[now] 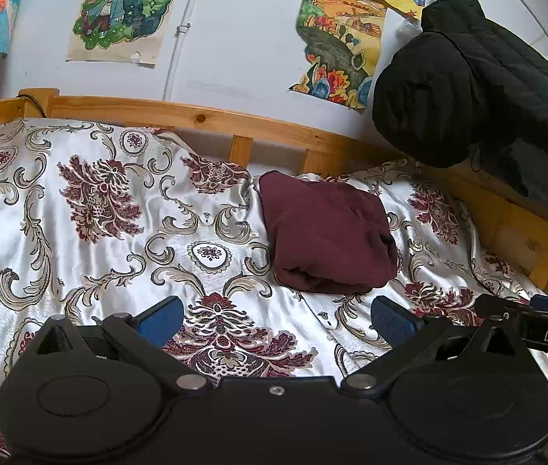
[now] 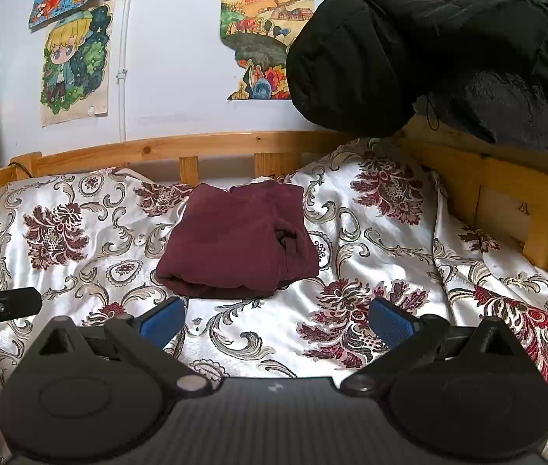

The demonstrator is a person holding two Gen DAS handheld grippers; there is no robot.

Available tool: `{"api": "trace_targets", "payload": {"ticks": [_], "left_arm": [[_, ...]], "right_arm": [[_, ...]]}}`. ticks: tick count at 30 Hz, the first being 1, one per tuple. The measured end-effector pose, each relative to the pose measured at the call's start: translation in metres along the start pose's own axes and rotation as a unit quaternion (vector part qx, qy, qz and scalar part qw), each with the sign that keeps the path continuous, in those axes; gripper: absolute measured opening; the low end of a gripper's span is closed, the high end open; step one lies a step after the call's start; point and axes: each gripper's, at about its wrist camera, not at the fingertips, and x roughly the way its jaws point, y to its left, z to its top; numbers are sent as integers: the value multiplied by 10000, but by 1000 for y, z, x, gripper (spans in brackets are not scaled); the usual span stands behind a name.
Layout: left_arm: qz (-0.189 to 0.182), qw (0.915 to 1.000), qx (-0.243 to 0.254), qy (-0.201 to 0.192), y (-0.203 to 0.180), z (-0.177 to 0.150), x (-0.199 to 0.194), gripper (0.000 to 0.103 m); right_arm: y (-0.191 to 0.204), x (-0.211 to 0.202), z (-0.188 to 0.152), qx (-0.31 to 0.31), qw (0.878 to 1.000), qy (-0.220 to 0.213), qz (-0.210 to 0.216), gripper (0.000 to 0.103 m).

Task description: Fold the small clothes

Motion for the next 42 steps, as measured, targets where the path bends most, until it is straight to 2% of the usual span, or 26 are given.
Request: {"api": "trace_targets", "payload": {"ticks": [42], "left_arm": [[-68, 10000, -20, 45, -1, 1, 0, 102]], "right_arm": [[-2, 1, 0, 11, 10000, 11, 3, 103]]}}
